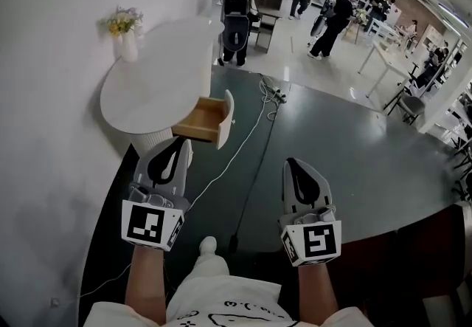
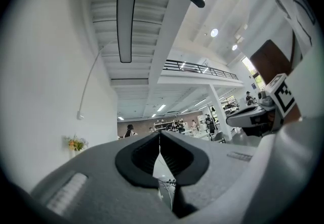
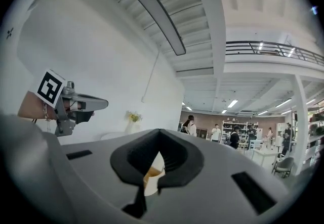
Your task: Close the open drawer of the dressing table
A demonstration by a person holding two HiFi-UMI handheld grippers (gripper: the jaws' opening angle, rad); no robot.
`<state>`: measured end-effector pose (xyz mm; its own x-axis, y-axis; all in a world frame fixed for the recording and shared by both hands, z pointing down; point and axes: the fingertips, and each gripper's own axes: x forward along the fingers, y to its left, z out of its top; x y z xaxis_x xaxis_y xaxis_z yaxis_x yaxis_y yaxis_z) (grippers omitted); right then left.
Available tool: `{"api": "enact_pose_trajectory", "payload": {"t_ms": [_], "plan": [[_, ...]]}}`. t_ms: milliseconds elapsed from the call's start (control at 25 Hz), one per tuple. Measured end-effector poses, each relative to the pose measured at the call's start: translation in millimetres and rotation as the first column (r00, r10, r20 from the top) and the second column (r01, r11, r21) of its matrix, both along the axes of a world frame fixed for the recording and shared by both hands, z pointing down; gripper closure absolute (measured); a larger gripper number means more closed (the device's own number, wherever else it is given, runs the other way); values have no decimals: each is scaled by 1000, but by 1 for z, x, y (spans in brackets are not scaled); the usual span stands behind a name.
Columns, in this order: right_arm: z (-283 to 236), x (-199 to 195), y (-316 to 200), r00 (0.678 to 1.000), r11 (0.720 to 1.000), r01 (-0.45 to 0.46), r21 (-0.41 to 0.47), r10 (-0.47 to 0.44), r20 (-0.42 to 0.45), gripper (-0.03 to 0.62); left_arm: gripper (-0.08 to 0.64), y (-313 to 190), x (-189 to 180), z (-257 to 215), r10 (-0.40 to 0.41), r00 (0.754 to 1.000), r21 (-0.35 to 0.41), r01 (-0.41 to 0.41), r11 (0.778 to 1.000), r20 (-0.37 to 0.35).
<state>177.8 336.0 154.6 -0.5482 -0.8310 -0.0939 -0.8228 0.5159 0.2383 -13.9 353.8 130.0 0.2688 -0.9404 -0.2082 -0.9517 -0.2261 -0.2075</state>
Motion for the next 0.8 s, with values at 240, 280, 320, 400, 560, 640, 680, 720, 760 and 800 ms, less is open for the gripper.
{"api": "enact_pose_trajectory", "payload": {"t_ms": [240,280,320,400,560,640,680,720,760,800], "plan": [[3,-29,-82,1000,999,-28,-29,28,-8,592,543,-93,-30,5,28,1000,-29,-28,999,-4],[2,-33,-94,999,999,-33,-32,33,-8,592,543,-107,-34,3,34,999,-32,-34,999,-5],[1,-37,-105,999,999,-39,-36,39,-7,592,543,-119,-38,3,40,999,-35,-40,999,-6],[2,-49,-127,999,998,-48,-43,47,-8,592,543,-143,-48,4,52,999,-43,-52,998,-6],[9,-69,-158,998,996,-56,-62,55,-16,592,543,-180,-69,12,63,998,-64,-64,996,-22],[11,-73,-170,998,996,-61,-68,59,-25,592,543,-195,-76,15,67,997,-73,-70,995,-44],[13,-75,-175,998,996,-62,-71,60,-29,592,543,-202,-79,17,72,996,-76,-76,994,-51],[16,-77,-180,998,995,-63,-73,61,-32,592,543,-208,-81,20,77,996,-78,-81,994,-54],[18,-77,-186,997,995,-66,-75,63,-37,592,543,-213,-82,24,81,995,-81,-85,993,-53],[21,-76,-191,997,995,-70,-77,67,-40,592,543,-218,-82,27,82,995,-84,-87,993,-52]]}}
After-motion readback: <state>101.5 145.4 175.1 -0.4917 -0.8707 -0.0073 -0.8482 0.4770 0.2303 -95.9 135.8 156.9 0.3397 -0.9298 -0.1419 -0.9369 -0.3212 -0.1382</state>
